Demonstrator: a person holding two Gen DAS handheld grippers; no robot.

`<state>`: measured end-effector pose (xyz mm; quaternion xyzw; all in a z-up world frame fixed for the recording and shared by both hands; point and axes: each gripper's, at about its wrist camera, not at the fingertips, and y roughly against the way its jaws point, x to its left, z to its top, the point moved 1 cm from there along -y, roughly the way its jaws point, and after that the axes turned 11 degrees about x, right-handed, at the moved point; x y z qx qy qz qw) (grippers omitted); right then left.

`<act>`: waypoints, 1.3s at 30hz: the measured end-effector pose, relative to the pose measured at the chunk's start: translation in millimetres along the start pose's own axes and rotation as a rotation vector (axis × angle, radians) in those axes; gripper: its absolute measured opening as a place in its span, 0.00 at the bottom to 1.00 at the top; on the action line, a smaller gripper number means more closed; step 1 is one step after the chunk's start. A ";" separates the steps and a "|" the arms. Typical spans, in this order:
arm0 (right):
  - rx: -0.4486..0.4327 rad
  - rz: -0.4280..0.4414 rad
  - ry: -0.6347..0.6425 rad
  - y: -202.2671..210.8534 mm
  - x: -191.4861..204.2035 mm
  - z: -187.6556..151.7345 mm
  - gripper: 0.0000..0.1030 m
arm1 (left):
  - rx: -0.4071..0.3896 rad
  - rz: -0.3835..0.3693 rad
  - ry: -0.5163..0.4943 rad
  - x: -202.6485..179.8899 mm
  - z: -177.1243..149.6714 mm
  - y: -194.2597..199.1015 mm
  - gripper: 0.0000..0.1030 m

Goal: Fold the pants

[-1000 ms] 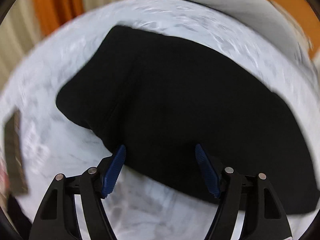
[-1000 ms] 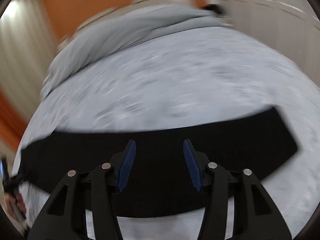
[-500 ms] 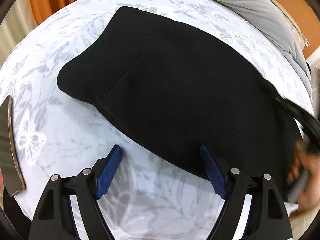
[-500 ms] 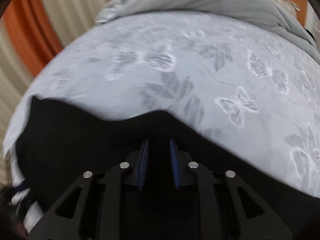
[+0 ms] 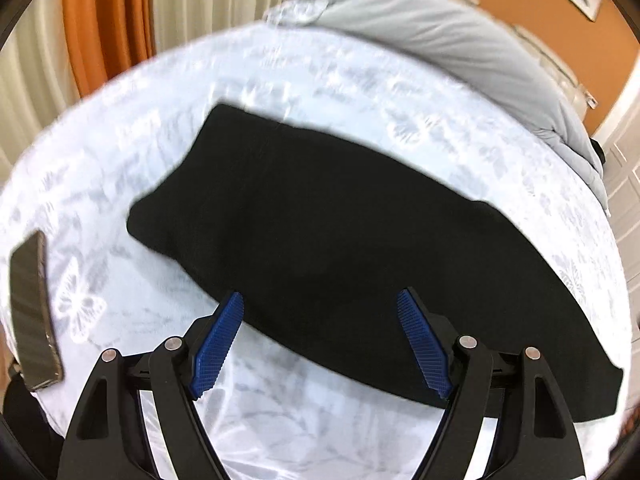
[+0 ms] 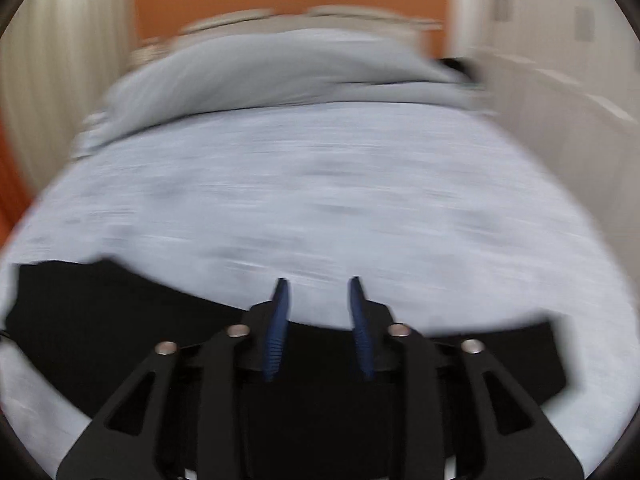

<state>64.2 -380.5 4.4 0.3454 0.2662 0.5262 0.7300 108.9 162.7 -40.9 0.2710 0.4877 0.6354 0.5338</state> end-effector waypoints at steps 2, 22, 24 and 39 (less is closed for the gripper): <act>0.022 -0.090 -0.127 -1.1 -77.7 -25.7 0.48 | -0.074 0.031 -0.042 -18.8 -7.1 13.4 0.75; 0.238 0.128 -0.459 -95.7 -203.7 -82.8 0.62 | -0.216 0.073 -0.316 -134.6 -50.8 -4.7 0.84; 0.233 0.123 -0.467 -95.0 -199.9 -77.7 0.36 | -0.201 0.056 -0.293 -127.5 -46.7 -4.3 0.84; -0.108 0.445 -0.267 38.1 -39.9 -6.1 0.19 | -0.153 0.035 -0.232 -101.7 -42.4 4.0 0.84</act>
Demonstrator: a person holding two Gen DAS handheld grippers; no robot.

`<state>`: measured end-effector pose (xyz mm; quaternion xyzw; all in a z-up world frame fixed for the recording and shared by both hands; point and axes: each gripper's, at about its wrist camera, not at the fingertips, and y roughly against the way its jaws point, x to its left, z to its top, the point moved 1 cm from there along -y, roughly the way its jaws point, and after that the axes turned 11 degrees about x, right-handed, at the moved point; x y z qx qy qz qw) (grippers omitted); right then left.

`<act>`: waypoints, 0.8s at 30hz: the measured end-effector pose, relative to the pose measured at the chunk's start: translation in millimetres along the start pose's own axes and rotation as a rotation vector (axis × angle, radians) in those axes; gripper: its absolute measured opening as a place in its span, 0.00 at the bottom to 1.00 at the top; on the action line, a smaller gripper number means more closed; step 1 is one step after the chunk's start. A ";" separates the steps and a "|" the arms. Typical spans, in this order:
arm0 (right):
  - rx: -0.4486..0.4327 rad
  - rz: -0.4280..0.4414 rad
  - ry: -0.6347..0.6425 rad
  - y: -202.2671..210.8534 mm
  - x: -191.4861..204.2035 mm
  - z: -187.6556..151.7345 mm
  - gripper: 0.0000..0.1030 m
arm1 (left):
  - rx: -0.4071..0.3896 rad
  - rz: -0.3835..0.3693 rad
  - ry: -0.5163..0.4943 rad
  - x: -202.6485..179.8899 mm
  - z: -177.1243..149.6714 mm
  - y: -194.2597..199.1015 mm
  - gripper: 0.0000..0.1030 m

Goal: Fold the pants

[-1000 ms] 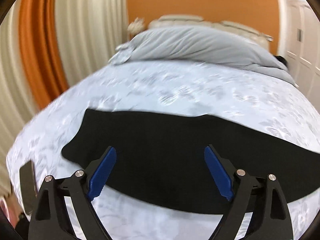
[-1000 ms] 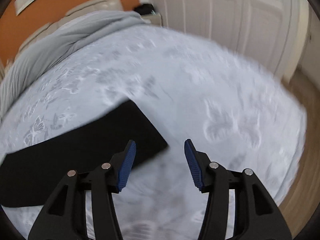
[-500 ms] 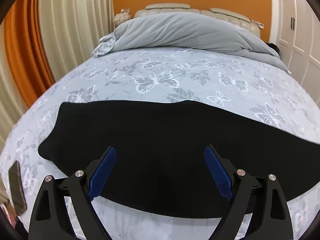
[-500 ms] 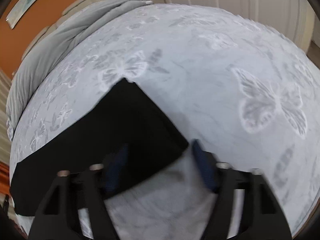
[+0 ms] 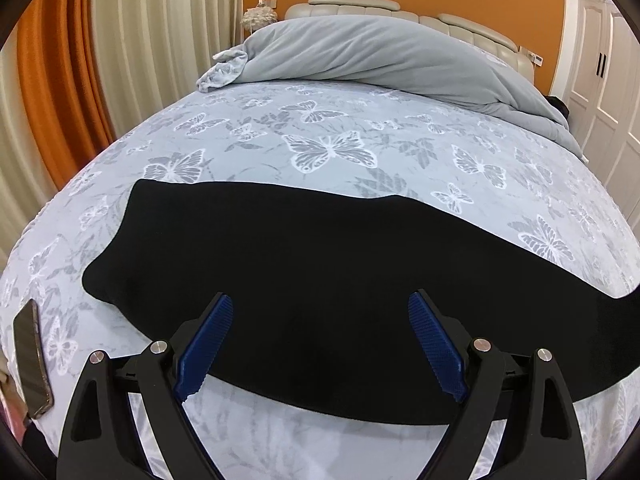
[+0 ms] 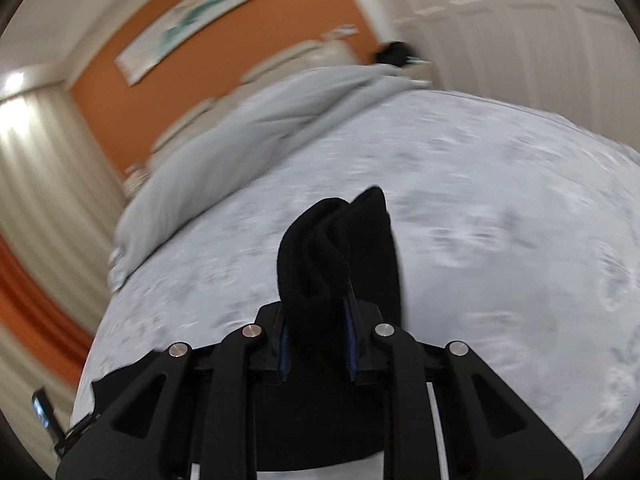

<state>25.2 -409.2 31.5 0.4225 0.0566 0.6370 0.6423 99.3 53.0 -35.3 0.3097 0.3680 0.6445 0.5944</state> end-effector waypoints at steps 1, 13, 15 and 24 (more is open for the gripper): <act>0.009 0.015 0.024 -3.0 14.5 -1.5 0.19 | -0.001 0.000 0.001 1.6 0.1 1.3 0.84; 0.216 0.136 0.302 -97.1 181.1 -65.4 0.19 | 0.021 0.014 0.039 36.2 0.6 6.5 0.84; 0.264 0.132 0.350 -118.0 201.2 -84.2 0.19 | 0.026 0.020 0.053 45.3 0.8 7.1 0.84; 0.412 0.099 0.537 -174.3 255.3 -163.1 0.19 | 0.052 0.031 0.090 72.5 0.6 5.7 0.84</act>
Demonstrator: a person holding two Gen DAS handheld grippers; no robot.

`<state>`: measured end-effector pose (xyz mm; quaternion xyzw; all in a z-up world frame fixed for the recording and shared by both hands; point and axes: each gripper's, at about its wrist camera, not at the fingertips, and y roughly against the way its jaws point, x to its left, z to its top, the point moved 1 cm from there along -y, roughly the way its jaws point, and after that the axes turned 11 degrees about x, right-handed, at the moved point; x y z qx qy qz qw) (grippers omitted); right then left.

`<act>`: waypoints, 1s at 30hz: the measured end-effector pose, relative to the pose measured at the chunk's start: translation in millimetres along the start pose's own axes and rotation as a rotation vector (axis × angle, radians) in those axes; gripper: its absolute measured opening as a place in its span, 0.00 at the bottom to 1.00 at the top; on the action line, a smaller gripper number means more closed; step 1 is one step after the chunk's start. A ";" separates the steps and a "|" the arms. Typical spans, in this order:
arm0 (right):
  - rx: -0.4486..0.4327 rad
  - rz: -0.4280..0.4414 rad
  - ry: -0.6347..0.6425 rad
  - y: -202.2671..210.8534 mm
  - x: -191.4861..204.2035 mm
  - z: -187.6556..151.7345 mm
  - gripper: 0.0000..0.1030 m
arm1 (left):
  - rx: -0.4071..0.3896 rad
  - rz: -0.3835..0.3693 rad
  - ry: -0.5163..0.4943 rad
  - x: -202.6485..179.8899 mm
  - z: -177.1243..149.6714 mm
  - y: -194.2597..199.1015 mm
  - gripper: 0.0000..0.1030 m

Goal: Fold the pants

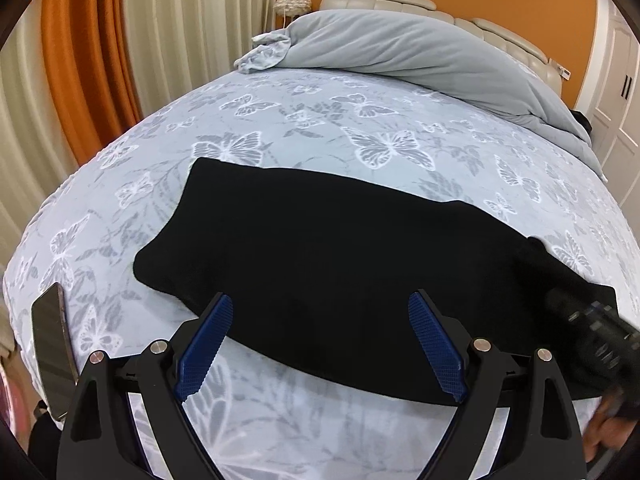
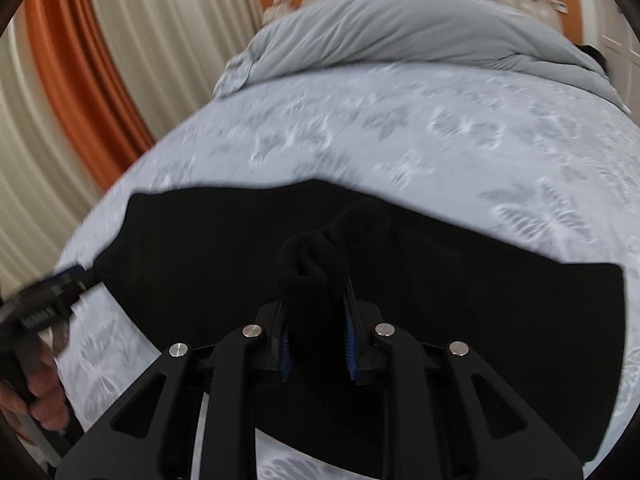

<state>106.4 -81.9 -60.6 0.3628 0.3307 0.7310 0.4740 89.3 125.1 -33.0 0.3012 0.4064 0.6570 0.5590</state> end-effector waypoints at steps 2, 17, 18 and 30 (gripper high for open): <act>0.033 -0.026 0.028 -15.7 7.2 -5.0 0.19 | 0.009 0.004 -0.002 2.4 -0.1 -1.7 0.84; 0.038 -0.140 0.176 -41.0 38.3 -14.1 0.22 | 0.093 0.017 -0.043 7.8 -7.2 -17.7 0.85; 0.028 -0.169 0.209 -41.7 42.8 -16.6 0.22 | 0.098 0.027 -0.042 9.1 -7.3 -20.1 0.85; -0.052 -0.059 0.135 -8.6 51.8 8.1 0.22 | 0.124 0.051 -0.036 13.8 -10.3 -28.6 0.85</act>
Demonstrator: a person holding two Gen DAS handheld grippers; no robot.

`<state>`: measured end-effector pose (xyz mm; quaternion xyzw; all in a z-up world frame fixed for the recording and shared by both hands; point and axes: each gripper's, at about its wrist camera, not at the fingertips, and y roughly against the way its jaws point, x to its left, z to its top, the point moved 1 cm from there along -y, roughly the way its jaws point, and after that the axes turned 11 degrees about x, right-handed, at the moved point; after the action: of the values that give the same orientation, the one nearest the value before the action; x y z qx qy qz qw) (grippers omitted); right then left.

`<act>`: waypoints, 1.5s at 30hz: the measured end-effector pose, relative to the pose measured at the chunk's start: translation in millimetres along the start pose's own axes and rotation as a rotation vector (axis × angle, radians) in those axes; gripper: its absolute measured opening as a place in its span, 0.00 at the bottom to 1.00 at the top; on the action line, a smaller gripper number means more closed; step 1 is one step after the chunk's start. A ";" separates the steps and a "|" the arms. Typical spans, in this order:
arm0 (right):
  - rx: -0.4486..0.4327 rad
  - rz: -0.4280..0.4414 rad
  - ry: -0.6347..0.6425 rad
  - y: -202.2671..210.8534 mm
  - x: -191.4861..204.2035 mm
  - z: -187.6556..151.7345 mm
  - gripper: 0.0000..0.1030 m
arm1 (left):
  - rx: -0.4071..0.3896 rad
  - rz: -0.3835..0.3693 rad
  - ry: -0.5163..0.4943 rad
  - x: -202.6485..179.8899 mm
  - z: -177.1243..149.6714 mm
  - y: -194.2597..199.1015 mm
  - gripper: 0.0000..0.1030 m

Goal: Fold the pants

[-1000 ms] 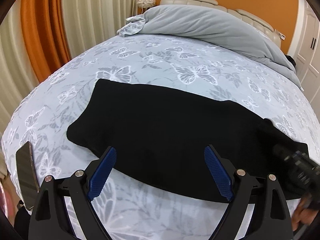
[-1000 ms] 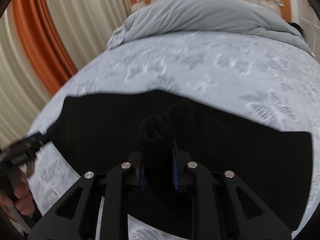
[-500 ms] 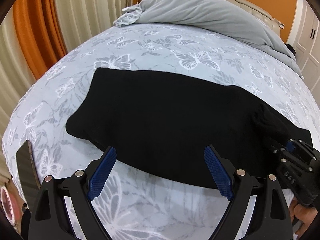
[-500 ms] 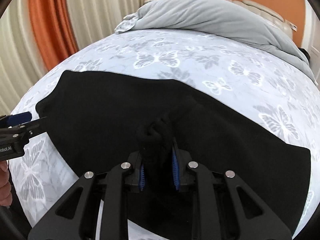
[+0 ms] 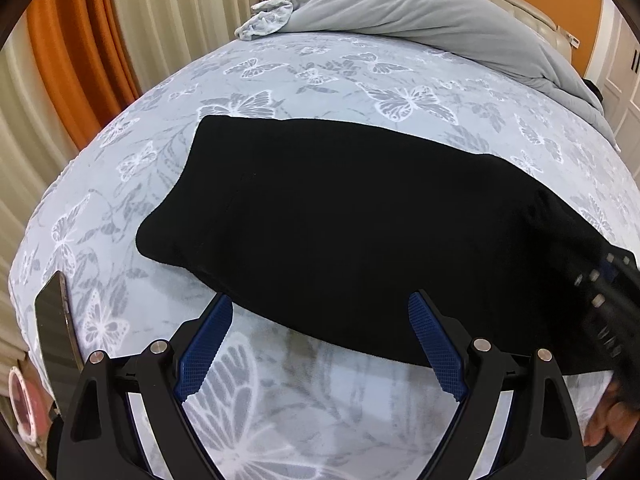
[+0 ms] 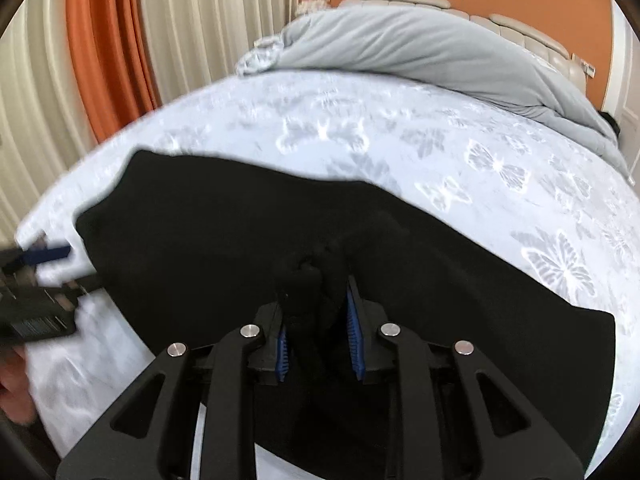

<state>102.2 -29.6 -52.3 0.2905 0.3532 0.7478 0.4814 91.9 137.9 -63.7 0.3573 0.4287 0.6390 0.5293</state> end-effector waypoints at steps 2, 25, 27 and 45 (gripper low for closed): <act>0.024 -0.006 0.021 -11.6 7.6 -0.4 0.22 | 0.005 0.007 -0.006 -1.4 -0.3 -2.4 0.85; 0.154 0.101 -0.688 74.6 -239.2 -125.5 0.87 | 0.163 -0.399 0.575 151.2 33.5 -52.9 0.84; 0.180 0.174 -0.683 61.1 -231.8 -126.8 0.87 | 0.180 -0.433 0.639 151.6 29.5 -65.6 0.87; 0.074 0.185 -0.621 136.1 -234.8 -129.0 0.18 | 0.024 -0.651 0.599 142.0 40.4 -34.5 0.16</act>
<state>18.6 -318.0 -39.5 0.5529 0.1884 0.6506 0.4853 115.3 286.8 -80.0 0.0088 0.6606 0.5094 0.5514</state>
